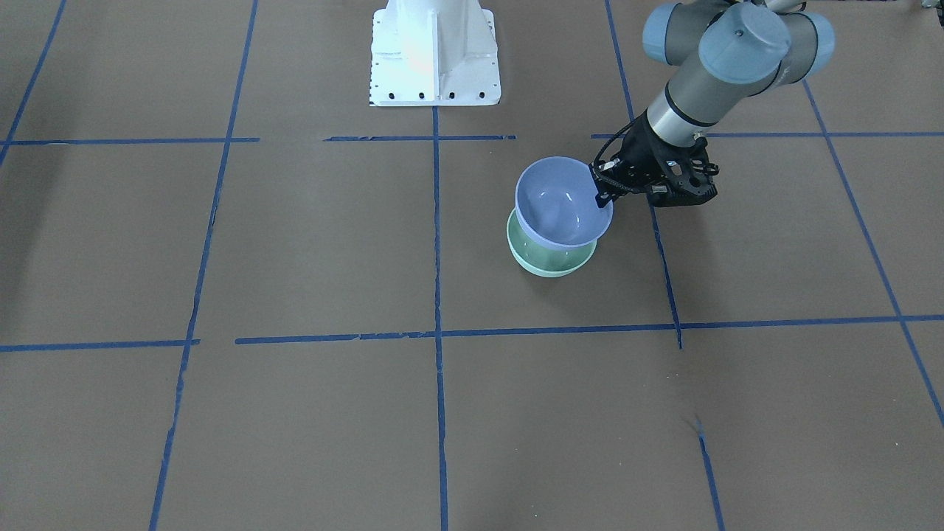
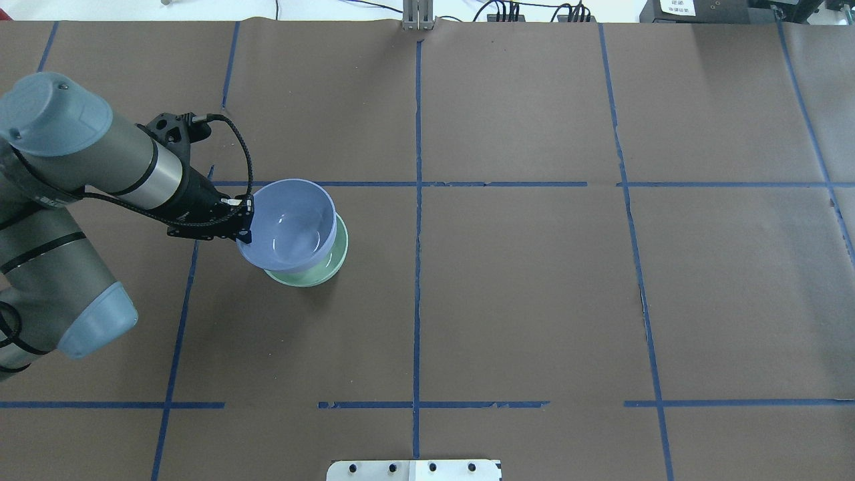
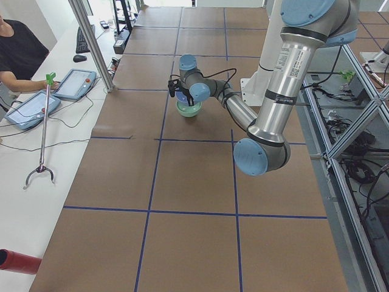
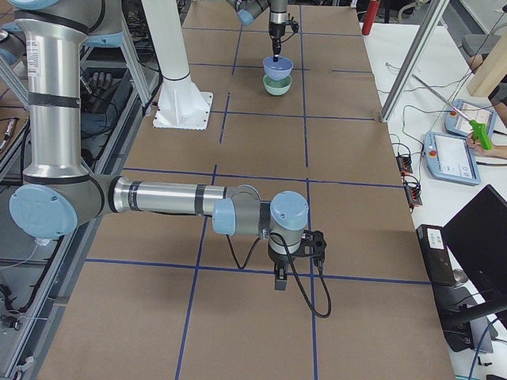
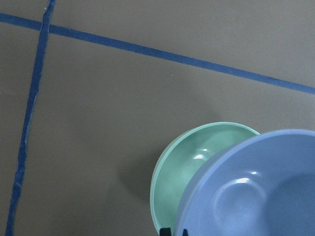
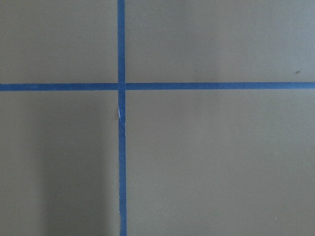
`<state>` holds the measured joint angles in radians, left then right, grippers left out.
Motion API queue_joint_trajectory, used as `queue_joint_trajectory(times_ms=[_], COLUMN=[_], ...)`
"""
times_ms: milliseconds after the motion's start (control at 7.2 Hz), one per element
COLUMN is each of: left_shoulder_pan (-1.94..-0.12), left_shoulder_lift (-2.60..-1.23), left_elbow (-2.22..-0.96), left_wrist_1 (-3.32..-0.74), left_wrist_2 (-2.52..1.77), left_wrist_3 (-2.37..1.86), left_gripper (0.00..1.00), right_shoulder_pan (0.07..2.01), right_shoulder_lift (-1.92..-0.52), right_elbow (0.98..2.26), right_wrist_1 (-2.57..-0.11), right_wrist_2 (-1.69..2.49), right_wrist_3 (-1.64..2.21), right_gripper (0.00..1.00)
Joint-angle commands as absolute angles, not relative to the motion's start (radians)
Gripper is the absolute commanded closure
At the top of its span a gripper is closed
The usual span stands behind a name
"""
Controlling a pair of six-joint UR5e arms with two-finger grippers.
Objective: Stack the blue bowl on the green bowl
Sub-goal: 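Carry the blue bowl with the left gripper over the green bowl, then lower the blue bowl into the green bowl and open the left gripper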
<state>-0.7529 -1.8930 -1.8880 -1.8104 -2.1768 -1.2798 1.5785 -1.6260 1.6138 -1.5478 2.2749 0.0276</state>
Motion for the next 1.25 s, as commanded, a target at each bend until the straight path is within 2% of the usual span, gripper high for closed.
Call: queue_joint_trajectory(times_ms=[0, 139, 278, 417, 694, 1111], left_shoulder_pan=[-0.738, -0.736, -0.727, -0.726, -0.726, -0.756], left_shoulder_lift=[-1.891, -1.893, -1.896, -1.896, -1.893, -1.887], left_elbow=[-1.879, -1.878, -1.858, -1.852, -1.844, -1.906], left_wrist_1=[-1.822, -1.822, -1.825, -1.856, -1.867, -1.859], left_wrist_2=[-2.163, -2.163, -2.166, -2.164, -2.164, -2.161], left_wrist_3=[-1.281, -1.282, -1.275, -1.278, -1.272, -1.263], left_gripper=[1.0, 1.0, 0.81, 0.01, 0.0, 0.0], right_shoulder_pan=[1.578, 1.578, 1.578, 1.578, 1.578, 1.578], right_shoulder_lift=[-1.626, -1.626, -1.626, -1.626, -1.626, -1.626], right_elbow=[1.614, 1.614, 1.614, 1.614, 1.614, 1.614], right_wrist_1=[-1.548, -1.548, -1.548, -1.548, -1.548, -1.548], right_wrist_2=[2.275, 2.275, 2.275, 2.275, 2.275, 2.275], right_wrist_3=[0.028, 0.028, 0.028, 0.028, 0.028, 0.028], right_gripper=[0.0, 0.0, 0.0, 0.0, 0.0, 0.0])
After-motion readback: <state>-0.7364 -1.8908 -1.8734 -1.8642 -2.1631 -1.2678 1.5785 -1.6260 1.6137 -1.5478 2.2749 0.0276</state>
